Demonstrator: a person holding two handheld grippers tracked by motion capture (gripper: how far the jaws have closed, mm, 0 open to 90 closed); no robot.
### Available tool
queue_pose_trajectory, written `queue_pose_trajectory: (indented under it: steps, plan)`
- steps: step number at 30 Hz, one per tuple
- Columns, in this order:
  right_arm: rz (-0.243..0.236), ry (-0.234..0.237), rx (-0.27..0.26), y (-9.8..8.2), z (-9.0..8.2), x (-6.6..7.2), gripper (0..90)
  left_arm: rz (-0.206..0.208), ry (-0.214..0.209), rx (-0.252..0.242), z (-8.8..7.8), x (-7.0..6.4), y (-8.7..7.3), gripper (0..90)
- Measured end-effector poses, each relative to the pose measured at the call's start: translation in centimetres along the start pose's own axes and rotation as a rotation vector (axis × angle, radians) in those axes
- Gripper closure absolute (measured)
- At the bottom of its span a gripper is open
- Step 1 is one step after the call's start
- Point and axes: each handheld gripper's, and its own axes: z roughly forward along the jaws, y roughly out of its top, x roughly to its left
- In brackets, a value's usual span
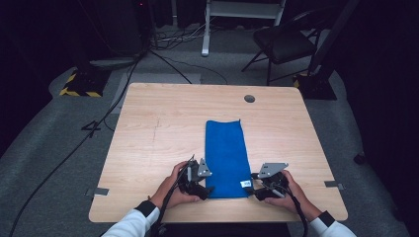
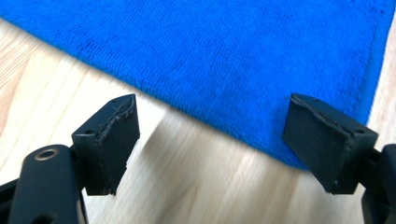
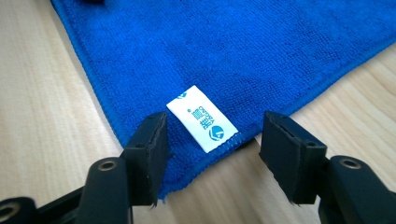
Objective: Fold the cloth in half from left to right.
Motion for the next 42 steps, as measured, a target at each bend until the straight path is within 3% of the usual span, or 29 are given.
queue_pose_trajectory:
  steps: [3, 10, 15, 16, 21, 23, 26, 29, 32, 33, 34, 40, 42]
  plan:
    - [-0.009, -0.009, 0.000, 0.1, 0.0, 0.1, 40.6, 0.011, -0.003, -0.013, -0.6, -0.1, -0.4, 21.5]
    - [0.038, -0.031, -0.065, 0.4, -1.5, -1.4, 40.8, -0.038, 0.002, -0.059, -1.6, 1.6, 0.1, 19.5]
    - [0.081, -0.094, -0.095, 1.1, -2.5, -3.5, 42.8, -0.090, 0.010, -0.117, -2.1, 4.0, 1.1, 19.7]
    - [0.096, -0.113, -0.105, 1.4, -2.6, -4.6, 43.6, -0.089, 0.020, -0.128, -2.1, 4.4, 1.4, 20.5]
    - [0.137, -0.150, -0.120, 1.9, -2.6, -6.7, 43.9, -0.100, 0.031, -0.146, -1.8, 6.2, 2.7, 20.5]
    - [0.164, -0.141, -0.126, 2.2, -2.5, -7.6, 43.8, -0.107, 0.035, -0.152, -1.7, 6.7, 3.0, 20.1]
    - [0.162, -0.159, -0.126, 2.8, -2.3, -8.5, 44.1, -0.097, 0.060, -0.169, -1.7, 7.5, 3.4, 21.4]
    - [0.147, -0.185, -0.118, 3.2, -1.9, -9.1, 45.2, -0.119, 0.079, -0.189, -1.6, 8.5, 3.9, 20.9]
    - [0.160, -0.213, -0.105, 3.8, -1.2, -10.2, 46.4, -0.138, 0.091, -0.187, -1.1, 9.6, 4.4, 20.9]
    - [0.178, -0.231, -0.109, 4.2, -0.8, -11.1, 47.2, -0.152, 0.096, -0.185, -0.6, 10.4, 4.7, 21.5]
    - [0.194, -0.228, -0.111, 4.5, -0.6, -11.5, 47.2, -0.152, 0.096, -0.185, -0.6, 10.4, 4.7, 21.9]
    - [0.187, -0.268, -0.114, 6.5, 0.9, -13.4, 47.7, -0.208, 0.095, -0.169, 1.9, 12.9, 5.9, 23.4]
    - [0.196, -0.256, -0.118, 7.1, 1.4, -13.9, 47.7, -0.213, 0.103, -0.151, 2.9, 13.4, 6.4, 23.3]
